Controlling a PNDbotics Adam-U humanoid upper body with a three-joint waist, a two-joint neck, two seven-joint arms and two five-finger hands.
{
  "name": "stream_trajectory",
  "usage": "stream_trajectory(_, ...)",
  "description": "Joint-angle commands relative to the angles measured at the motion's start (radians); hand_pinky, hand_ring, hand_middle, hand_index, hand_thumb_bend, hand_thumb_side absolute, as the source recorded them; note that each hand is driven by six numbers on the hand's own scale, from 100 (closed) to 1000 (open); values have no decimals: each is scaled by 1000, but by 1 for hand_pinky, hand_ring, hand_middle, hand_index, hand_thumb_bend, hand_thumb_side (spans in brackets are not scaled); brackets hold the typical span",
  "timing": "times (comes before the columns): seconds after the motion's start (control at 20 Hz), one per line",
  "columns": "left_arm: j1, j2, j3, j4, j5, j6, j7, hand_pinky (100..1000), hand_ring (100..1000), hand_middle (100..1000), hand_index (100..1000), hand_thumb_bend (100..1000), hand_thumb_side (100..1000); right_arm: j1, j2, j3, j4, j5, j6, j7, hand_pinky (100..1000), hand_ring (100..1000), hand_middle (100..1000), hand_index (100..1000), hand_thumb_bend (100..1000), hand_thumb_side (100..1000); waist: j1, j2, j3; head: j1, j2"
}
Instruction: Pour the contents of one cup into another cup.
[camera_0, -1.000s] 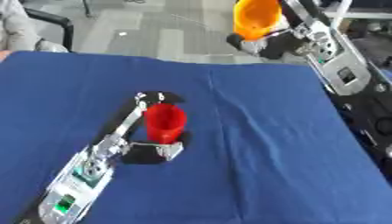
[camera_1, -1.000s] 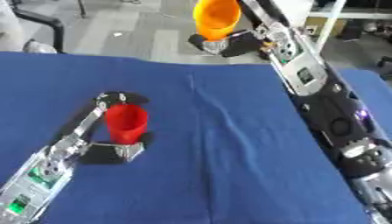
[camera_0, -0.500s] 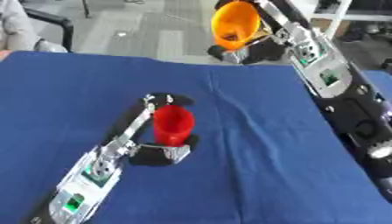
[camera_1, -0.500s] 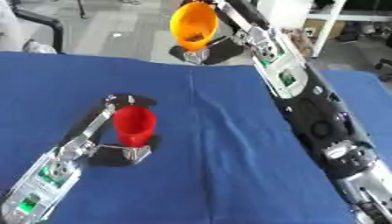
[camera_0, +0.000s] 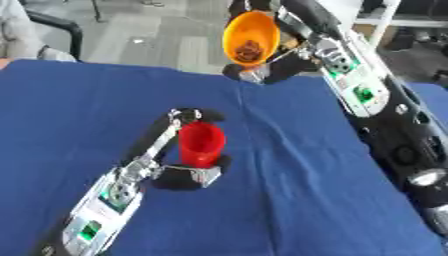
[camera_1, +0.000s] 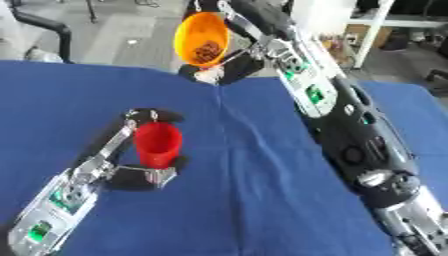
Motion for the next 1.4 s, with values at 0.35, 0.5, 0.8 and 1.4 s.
stream_trajectory(0.35,-31,-18,7,5,-8,-11,2,199,452,507,784,103,127,-27,18,7,-20,145,-31,-77,591,678,414,622,244,296,3,-17,-1,-3,-11)
stream_trajectory(0.5,-34,-21,7,6,-6,-12,1,199,452,507,784,101,128,-28,20,6,-38,199,-42,-100,611,677,410,632,229,297,4,-18,0,-2,-11)
stream_trajectory(0.8,-36,-25,9,11,-4,-11,1,199,452,507,785,100,129,-27,26,9,-47,306,-49,-165,632,677,428,643,209,300,4,-18,2,-2,-12)
stream_trajectory(1.4,-46,-25,31,19,3,-4,23,201,452,507,785,100,129,-26,32,22,-68,468,-56,-291,665,675,452,657,173,304,0,-19,1,0,-15)
